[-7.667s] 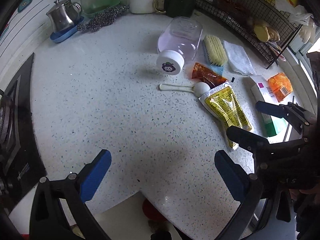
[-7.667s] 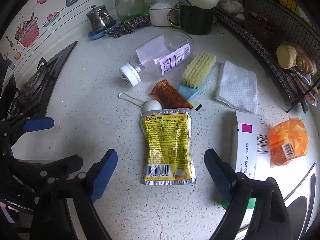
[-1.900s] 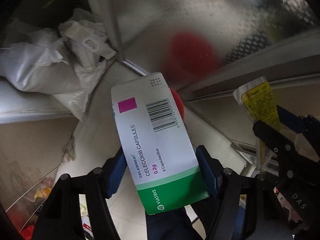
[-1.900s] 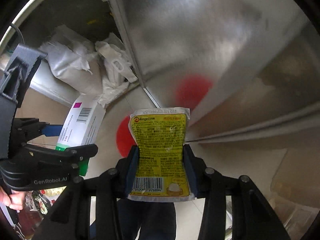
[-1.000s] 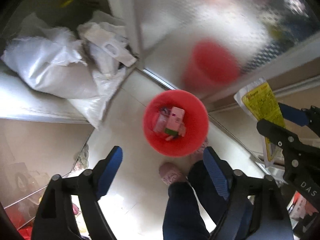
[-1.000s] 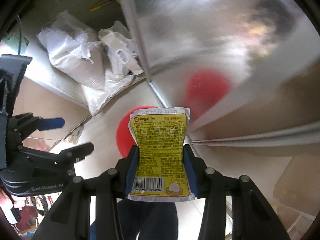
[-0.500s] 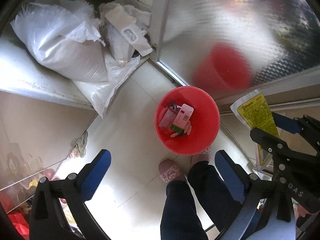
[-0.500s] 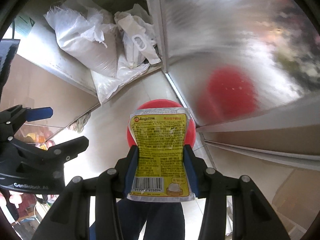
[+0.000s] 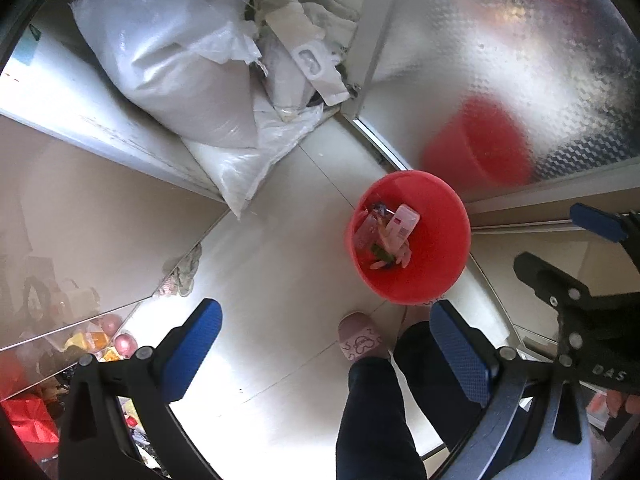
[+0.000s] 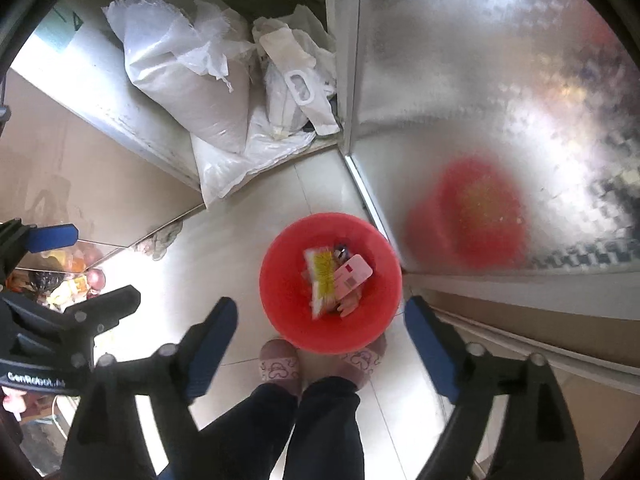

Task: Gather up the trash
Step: 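Raise both open tools back up over the counter, then grasp the clear plastic bottle with the left gripper and lift it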

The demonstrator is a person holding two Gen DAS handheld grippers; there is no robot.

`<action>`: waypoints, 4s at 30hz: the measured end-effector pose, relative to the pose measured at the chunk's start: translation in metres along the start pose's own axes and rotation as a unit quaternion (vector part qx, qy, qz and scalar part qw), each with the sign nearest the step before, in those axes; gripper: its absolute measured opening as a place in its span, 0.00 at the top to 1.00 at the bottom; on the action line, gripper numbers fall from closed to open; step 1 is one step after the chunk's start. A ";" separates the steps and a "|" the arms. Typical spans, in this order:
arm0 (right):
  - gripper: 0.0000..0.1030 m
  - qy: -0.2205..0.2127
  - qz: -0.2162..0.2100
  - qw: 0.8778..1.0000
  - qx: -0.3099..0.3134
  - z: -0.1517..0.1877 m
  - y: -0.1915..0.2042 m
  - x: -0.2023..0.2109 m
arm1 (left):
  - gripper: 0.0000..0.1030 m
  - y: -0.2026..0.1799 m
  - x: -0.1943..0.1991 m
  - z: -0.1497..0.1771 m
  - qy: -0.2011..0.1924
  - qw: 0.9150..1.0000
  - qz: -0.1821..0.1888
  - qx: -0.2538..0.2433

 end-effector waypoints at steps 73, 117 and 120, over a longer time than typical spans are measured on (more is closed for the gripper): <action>0.01 -0.284 0.055 0.955 -0.065 -0.265 -0.125 0.372 | 0.00 -0.124 0.408 -0.336 -0.282 0.954 0.026 -0.099; 0.00 -0.153 0.064 0.982 -0.094 -0.454 -0.239 0.203 | 0.34 -0.145 0.190 -0.591 -0.132 0.977 0.056 -0.157; 0.00 -0.156 0.065 0.981 -0.091 -0.453 -0.238 0.206 | 0.34 -0.141 0.193 -0.592 -0.144 0.977 0.047 -0.148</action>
Point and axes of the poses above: each gripper's, at about its wrist camera, not at the fingertips, and x roughly against the way its jaws point, y to its left, z to its underside, the point moved 6 cm from there along -x, roughly the way its jaws point, and after that the axes turned 10 degrees about -y, right-handed, at the moved point
